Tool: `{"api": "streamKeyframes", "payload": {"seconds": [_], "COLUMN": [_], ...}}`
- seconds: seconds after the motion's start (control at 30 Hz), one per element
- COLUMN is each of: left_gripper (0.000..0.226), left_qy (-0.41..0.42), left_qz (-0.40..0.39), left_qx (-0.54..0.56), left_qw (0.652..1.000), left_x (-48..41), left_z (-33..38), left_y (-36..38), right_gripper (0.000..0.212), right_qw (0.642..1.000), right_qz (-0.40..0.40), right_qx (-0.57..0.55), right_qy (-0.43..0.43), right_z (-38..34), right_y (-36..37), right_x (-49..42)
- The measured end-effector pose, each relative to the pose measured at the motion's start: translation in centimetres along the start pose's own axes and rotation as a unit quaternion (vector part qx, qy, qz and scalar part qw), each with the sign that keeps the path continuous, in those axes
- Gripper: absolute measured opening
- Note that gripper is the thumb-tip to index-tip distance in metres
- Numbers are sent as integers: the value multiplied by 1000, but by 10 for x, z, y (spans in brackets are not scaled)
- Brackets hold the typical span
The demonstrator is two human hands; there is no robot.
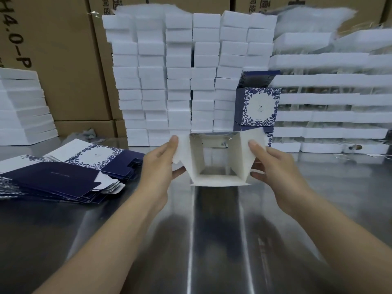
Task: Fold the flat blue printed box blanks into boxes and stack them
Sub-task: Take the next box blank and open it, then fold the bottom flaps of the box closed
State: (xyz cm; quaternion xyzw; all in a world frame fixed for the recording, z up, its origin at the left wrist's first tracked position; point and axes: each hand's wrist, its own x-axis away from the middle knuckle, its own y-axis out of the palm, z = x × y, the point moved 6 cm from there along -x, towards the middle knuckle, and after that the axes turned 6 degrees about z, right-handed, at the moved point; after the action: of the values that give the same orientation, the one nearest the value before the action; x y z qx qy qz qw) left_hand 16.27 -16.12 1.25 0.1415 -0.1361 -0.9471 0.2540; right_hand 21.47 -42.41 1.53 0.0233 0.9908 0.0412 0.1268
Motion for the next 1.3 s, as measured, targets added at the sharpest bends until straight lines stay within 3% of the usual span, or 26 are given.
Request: {"api": "streamKeyframes", "payload": {"seconds": [0.1,0.2,0.27,0.33,0.4,0.47,0.57,0.73,0.87,1.1,1.17,1.3], "left_gripper": [30,26,14,19,18,14,34,71,85,95,96,87], "left_qy": [-71,-88,-4,127,235,288,271,202,191,217,226,197], "left_qz": [12,3,30,52,14,-36,-89,-175,-232,-237,-232,-168], "left_qx": [82,115,48,-35,-94,-142,-172,-263,-390,-399,-386,-278], "left_qw": [994,989,998,990,967,946,943,927,870,859,864,925], "left_x": [-4,-3,-2,3,13,25,33,33,40,35,34,32], "left_z": [-6,-7,1,15,26,30,29,26,13,15,15,17], "left_y": [-2,2,-2,-6,2,13,19,22,27,23,24,23], "right_gripper": [39,43,34,27,29,34,39,17,21,26,27,32], "right_qw": [983,972,978,989,993,987,975,946,950,970,974,975], "right_qz": [-54,-99,-81,-28,39,79,107,174,169,166,155,115], "right_qx": [-153,-189,-179,-147,-107,-99,-86,30,16,-33,-31,-52], "right_qy": [87,102,70,20,-37,-96,-174,-271,-261,-174,-162,-182], "right_z": [2,2,0,-5,-9,-15,-25,-34,-34,-24,-24,-31], "right_y": [6,13,12,4,-5,-10,-18,-32,-33,-33,-31,-20], "right_x": [-3,-1,-1,-3,-4,-3,1,0,-5,-11,-11,1]}}
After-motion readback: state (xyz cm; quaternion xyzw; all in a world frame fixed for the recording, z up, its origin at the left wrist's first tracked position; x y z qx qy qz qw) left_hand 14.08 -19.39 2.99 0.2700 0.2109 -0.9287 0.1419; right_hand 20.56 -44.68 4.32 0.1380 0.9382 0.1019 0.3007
